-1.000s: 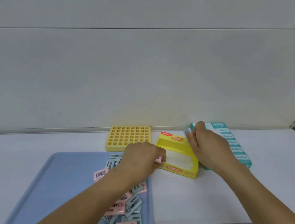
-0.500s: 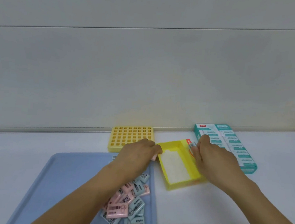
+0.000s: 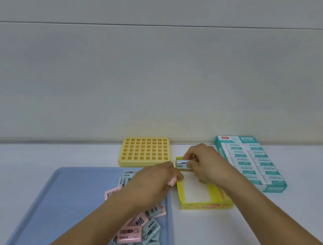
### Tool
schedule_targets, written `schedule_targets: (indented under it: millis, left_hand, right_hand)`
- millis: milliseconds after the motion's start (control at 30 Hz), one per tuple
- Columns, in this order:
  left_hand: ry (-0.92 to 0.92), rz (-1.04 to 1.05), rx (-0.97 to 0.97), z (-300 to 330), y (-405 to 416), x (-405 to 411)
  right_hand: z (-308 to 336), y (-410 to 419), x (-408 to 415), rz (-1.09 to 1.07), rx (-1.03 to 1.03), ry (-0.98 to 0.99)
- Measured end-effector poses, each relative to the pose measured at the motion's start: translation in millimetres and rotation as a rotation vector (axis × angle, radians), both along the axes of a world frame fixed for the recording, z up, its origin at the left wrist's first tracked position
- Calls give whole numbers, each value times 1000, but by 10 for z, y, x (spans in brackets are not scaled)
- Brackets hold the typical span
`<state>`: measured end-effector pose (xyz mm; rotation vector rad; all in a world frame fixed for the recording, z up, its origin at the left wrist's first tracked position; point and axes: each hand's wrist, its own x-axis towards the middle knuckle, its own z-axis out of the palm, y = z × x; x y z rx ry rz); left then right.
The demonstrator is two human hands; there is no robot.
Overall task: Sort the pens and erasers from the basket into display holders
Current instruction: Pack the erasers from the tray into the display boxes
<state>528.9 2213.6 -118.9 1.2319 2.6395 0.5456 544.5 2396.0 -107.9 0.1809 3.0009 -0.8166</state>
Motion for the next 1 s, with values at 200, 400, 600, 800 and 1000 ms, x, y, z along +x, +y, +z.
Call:
schedule_targets:
  millis: [200,400,600,800,1000]
  left_hand:
    - [5,-7,23,-31,-21,-26]
    - [-9,-17,34,-33,-25,-43]
    - [-2,-22,36,-34,-30,-39]
    - [25,-20,29,-28,-3,-1]
    - [42,-15,25,-37,3,1]
  right_hand:
    - [-69,-47,-51,-97,-26,49]
    - [-165,-94,-46,-108,130,166]
    - [-167,-145,-16,-31,293,153]
    - [-145,-172,50,29,311,126]
    - [-115,-151,45,154,365,90]
